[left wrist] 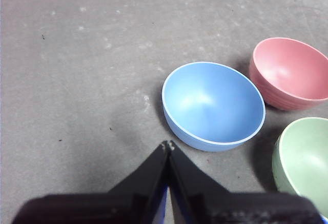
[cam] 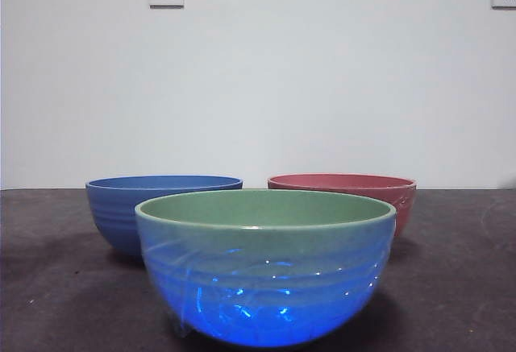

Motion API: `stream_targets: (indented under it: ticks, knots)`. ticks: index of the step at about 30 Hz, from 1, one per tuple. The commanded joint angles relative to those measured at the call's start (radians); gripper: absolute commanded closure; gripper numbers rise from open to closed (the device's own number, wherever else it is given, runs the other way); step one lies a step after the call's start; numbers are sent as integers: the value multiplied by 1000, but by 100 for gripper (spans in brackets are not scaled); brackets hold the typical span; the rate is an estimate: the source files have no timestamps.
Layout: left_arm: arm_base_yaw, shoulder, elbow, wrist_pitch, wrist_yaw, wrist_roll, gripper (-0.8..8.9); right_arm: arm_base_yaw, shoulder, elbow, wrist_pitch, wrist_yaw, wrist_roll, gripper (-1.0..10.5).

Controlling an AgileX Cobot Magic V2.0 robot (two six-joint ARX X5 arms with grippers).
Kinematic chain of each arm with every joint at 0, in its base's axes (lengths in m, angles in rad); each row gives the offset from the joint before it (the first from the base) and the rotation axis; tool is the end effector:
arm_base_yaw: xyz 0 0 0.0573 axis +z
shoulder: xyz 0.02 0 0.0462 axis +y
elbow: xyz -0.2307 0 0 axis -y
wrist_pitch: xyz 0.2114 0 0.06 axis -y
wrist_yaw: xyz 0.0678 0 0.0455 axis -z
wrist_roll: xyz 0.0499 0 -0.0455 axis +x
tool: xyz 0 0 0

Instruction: Pick up the green bowl on the top,put the green bowl on the left,pick up the red bowl in the middle,put the red bowl on the right

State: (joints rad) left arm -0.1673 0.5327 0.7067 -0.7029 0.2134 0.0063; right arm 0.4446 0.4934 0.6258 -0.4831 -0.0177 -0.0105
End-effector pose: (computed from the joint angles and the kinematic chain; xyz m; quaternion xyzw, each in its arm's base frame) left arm 0.1163 -0.0304 0.2575 -0.0030 0.2607 -0.1834 0.9478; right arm 0.1161 0.0563 0.2597 -0.0420 0.1693 0.2265 0.9583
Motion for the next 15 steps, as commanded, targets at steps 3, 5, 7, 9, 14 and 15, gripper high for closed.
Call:
stream_targets:
  ticks: [3, 5, 7, 9, 14, 15]
  knots:
    - [-7, -127, -13, 1, -105, 101, 817, 1, -1, -4, -21, -2, 11, 945]
    - [6, -203, -37, 48, -135, 93, 817, 1, -1, -4, -28, -2, 11, 945]
    - [34, -291, -92, 130, -134, 92, 817, 1, -1, -4, -27, -2, 11, 945]
    - [62, -363, -168, 220, -134, 92, 817, 1, -1, -4, -27, -2, 11, 945]
    - [128, -491, -396, 377, -134, 92, 817, 1, -1, -4, -27, -2, 11, 945]
    - [136, -507, -441, 396, -134, 92, 817, 1, -1, -4, -27, -2, 11, 945]
